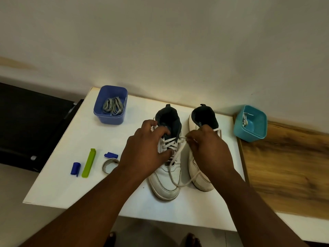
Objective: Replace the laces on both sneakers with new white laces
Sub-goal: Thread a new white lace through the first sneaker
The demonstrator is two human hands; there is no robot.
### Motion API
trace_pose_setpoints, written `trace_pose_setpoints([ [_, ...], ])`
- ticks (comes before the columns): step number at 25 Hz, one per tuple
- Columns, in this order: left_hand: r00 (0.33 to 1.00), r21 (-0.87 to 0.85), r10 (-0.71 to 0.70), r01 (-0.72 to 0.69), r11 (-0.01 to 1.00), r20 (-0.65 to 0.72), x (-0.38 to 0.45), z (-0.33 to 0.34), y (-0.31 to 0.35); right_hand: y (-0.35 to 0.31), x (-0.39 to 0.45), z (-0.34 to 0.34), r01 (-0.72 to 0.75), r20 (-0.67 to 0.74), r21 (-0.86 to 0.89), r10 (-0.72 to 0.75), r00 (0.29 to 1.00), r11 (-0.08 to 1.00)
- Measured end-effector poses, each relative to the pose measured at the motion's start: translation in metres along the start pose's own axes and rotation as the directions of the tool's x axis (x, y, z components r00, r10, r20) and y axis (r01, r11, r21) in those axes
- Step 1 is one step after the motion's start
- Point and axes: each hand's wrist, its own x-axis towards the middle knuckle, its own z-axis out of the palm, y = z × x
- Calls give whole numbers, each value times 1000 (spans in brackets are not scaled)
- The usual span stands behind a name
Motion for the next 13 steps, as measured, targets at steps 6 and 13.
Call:
trace_pose_setpoints([
  [6, 999, 78, 19, -16, 997, -39, -1, 2, 1, 5, 1, -12, -131, -84, 51, 135, 987, 990],
  [13, 1000, 25, -9, 9, 1000, -11, 1, 4, 3, -24, -3, -18, -208, 236, 110, 177, 955, 972],
])
